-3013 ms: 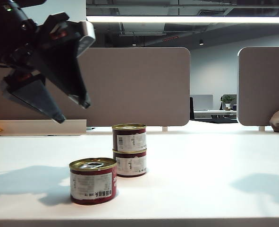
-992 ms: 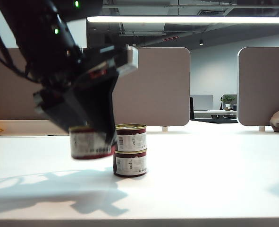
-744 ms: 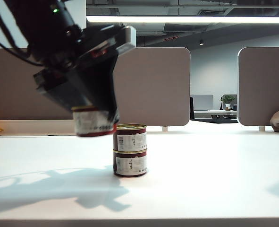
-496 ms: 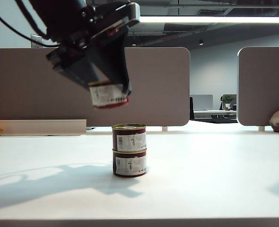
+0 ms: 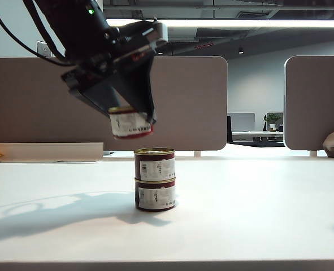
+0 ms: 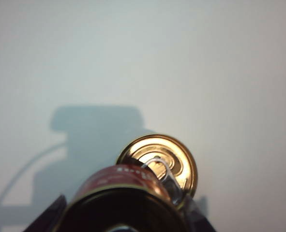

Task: Pick up the cans one by one and stack them together.

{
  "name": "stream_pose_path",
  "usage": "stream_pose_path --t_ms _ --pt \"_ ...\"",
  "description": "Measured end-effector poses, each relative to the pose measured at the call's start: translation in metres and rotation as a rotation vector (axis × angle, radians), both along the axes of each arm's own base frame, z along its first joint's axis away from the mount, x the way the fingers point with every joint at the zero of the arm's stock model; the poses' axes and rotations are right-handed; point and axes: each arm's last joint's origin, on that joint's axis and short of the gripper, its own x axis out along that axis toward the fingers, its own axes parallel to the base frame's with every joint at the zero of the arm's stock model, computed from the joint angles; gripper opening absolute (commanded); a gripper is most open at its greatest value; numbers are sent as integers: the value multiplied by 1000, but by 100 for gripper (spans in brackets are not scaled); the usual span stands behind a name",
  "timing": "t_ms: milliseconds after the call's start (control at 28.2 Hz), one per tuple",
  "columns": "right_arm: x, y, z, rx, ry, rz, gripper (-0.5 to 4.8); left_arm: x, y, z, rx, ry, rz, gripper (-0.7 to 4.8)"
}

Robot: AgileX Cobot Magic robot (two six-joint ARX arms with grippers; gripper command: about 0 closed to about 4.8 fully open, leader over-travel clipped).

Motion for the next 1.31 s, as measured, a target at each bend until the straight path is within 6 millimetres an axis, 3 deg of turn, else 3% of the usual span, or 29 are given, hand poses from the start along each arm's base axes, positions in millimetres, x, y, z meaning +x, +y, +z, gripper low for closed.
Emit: stream_pose_path --t_ms 248,496,673,1311 --pt "-1 -1 0 10 5 -8 -5 7 -8 -13 -18 28 -33 174" --pt "-1 -2 0 2 0 -22 -5 16 -15 9 -69 -33 -36 174" --pt "-1 -2 0 1 -1 -28 -5 25 -23 5 -54 -10 -38 175" --pt "-1 -2 0 -3 1 -29 -5 19 -20 -5 -3 102 -59 175"
